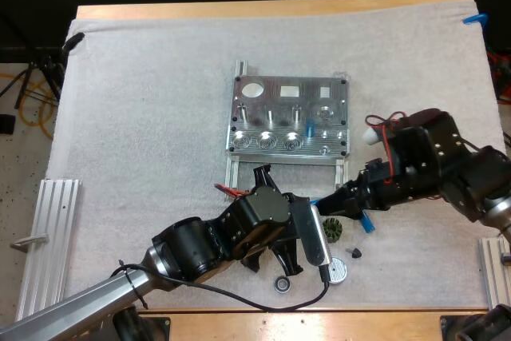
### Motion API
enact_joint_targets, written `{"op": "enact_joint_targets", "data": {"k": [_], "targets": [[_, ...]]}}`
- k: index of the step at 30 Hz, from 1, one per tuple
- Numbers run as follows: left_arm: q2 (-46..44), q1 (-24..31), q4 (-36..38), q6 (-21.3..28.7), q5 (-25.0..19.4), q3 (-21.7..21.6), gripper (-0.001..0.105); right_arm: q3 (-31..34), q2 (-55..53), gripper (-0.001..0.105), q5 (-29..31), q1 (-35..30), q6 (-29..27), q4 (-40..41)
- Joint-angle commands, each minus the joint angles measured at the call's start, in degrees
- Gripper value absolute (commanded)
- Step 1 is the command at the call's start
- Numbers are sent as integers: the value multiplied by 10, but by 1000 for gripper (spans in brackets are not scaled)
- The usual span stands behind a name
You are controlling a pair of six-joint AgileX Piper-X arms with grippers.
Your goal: Load cells from left to right
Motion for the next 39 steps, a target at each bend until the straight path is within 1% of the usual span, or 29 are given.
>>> {"op": "enact_joint_targets", "data": {"k": [1, 2, 4, 5, 7, 8, 11, 15, 22, 23, 25, 26, 28, 29, 31, 37, 39], "targets": [[-4, 0, -7, -2, 3, -5, 0, -5, 3, 58, -9, 2, -6, -11], [-4, 0, -8, -2, 3, -5, 0, -5, 6, 57, -9, 3, -6, -14], [-4, 0, -15, -2, 3, -5, 0, -5, 14, 49, -9, 2, -6, -14], [-4, 0, -15, -2, 3, -5, 0, -5, 15, 48, -11, 2, -6, -14], [-4, 0, -19, -2, 4, -5, 0, -5, 19, 41, -11, 2, -6, -14], [-4, 0, -20, -2, 4, -5, 0, -5, 19, 40, -11, 2, -6, -14], [-4, 0, -28, -2, 7, -5, 0, -5, 19, 40, -12, 2, -6, -14], [-4, 0, -46, -2, 34, -5, 0, -5, 19, 40, -25, 2, -6, -16], [-4, 0, -50, -2, 34, -5, 0, -5, 19, 38, -25, 2, -6, -23], [-4, 0, -50, -2, 34, -5, 0, -5, 19, 37, -25, 2, -6, -23], [-4, 0, -50, -2, 34, -5, 0, -5, 19, 28, -25, 2, -6, -23], [-4, 0, -50, -2, 34, -5, 0, -5, 19, 26, -25, 2, -6, -23], [-4, 0, -49, -2, 34, -5, 0, -5, 19, 13, -25, 2, -6, -23], [-4, 0, -49, -2, 32, -5, 0, -5, 19, 10, -25, 2, -6, -23], [-4, 0, -48, -2, 27, -5, 0, -5, 19, 1, -25, 2, -6, -23], [-4, 0, -48, -2, 24, -5, 0, -5, 19, 0, -25, 2, -6, -23], [-4, 0, -48, -2, 16, -5, 4, -5, 19, 0, -25, 2, -6, -23]]}}
